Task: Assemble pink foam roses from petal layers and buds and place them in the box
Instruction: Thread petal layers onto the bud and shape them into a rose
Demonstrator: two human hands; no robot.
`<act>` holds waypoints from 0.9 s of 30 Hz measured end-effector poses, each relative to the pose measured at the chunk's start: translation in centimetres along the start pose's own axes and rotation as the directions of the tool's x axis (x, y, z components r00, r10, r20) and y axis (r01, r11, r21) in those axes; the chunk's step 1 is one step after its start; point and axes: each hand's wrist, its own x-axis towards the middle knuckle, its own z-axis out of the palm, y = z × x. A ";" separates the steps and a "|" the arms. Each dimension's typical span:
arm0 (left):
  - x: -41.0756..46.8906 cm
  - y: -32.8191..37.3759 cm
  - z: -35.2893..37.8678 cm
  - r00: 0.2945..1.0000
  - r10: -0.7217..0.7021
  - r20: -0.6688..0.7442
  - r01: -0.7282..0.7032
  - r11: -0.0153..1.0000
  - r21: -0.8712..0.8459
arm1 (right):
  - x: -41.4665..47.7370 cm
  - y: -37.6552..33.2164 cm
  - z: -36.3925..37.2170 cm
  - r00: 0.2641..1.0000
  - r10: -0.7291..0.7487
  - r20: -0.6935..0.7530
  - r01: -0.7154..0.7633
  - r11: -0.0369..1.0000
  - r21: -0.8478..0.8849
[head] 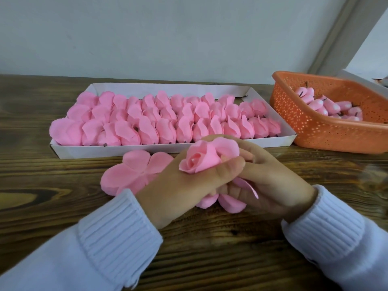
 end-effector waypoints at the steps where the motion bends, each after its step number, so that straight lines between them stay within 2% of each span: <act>1: 0.0 -0.1 0.1 1.000 0.001 -0.025 -0.001 1.000 0.001 | 0.0 0.0 0.0 1.000 0.007 -0.007 -0.007 1.000 -0.003; 5: 0.1 -0.5 -0.1 0.991 0.004 -0.134 0.007 0.997 0.078 | 0.1 -0.2 0.0 0.998 -0.026 -0.064 0.023 0.998 -0.050; 8: 0.3 -0.7 -0.5 0.978 0.042 -0.203 -0.017 0.992 0.126 | 0.0 -0.4 -0.1 0.966 -0.163 -0.200 0.109 0.961 -0.255; 11: 0.3 -1.1 -0.7 0.949 0.064 -0.307 -0.016 0.988 0.155 | 0.0 -0.3 -0.4 0.869 -0.384 -0.311 0.193 0.842 -0.503; 14: 0.2 -1.5 -0.7 0.927 0.035 -0.375 0.035 0.983 0.181 | 0.1 -0.1 -0.4 0.771 -0.589 -0.242 0.290 0.664 -0.689; 16: 0.3 -1.4 -0.7 0.943 0.077 -0.324 -0.019 0.984 0.178 | 0.0 -0.1 -0.3 0.713 -0.677 -0.181 0.338 0.559 -0.757; 19: 0.2 -1.0 -0.6 0.950 0.091 -0.299 -0.030 0.979 0.201 | -0.2 0.0 0.0 0.657 -0.743 -0.128 0.390 0.480 -0.786; 21: 0.1 -1.0 -0.5 0.953 0.095 -0.289 -0.026 0.972 0.233 | -0.3 0.0 0.1 0.633 -0.765 -0.121 0.412 0.465 -0.784; 24: 0.1 -0.7 -0.1 0.960 0.101 -0.260 -0.015 0.949 0.315 | -0.4 0.0 0.3 0.624 -0.772 -0.121 0.453 0.483 -0.749; 27: 0.0 -0.4 0.2 0.964 0.112 -0.241 -0.024 0.939 0.342 | -0.4 -0.1 0.6 0.655 -0.749 -0.100 0.521 0.543 -0.658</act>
